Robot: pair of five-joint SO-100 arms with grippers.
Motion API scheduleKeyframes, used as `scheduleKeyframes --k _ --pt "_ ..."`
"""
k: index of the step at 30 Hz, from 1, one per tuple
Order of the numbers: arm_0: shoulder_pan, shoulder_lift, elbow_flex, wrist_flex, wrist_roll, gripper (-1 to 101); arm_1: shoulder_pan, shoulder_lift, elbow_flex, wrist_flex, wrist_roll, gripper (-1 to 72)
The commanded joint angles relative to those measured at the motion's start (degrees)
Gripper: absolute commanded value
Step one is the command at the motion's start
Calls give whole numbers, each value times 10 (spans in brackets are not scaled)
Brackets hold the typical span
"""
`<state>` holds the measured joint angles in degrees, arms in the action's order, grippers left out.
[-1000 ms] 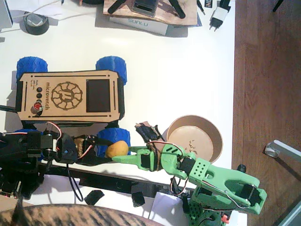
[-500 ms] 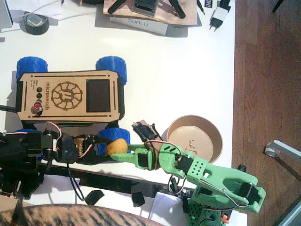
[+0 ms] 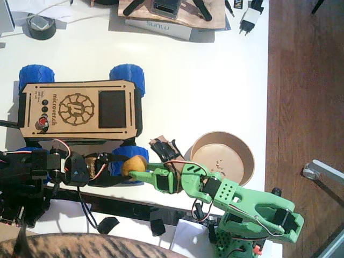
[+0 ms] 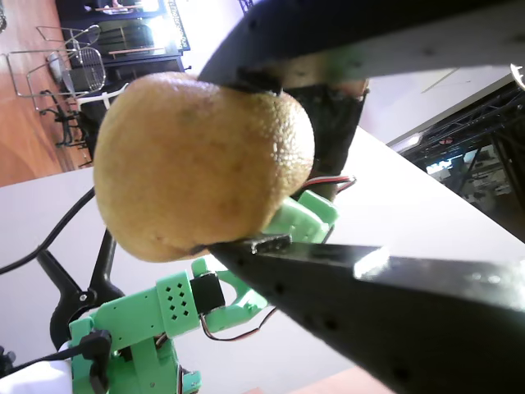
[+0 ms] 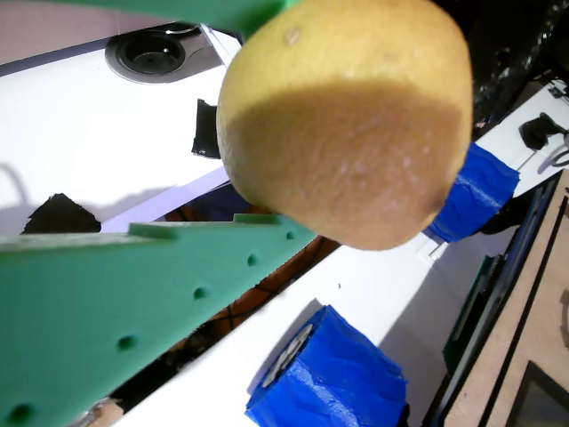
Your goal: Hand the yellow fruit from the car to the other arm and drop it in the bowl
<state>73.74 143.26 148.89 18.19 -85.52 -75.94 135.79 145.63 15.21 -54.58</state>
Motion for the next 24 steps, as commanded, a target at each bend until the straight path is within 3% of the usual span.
scheduleKeyframes --k 1,13,20,24 --pt "6 6 -22 4 -5 0 11 2 -10 11 -19 3" --pt "6 4 -21 -17 -6 0 42 33 2 13 -18 1" --pt "7 24 54 -144 -17 0 69 57 0 23 -18 1" --pt "7 36 116 -186 -83 0 93 70 -8 32 -18 0"
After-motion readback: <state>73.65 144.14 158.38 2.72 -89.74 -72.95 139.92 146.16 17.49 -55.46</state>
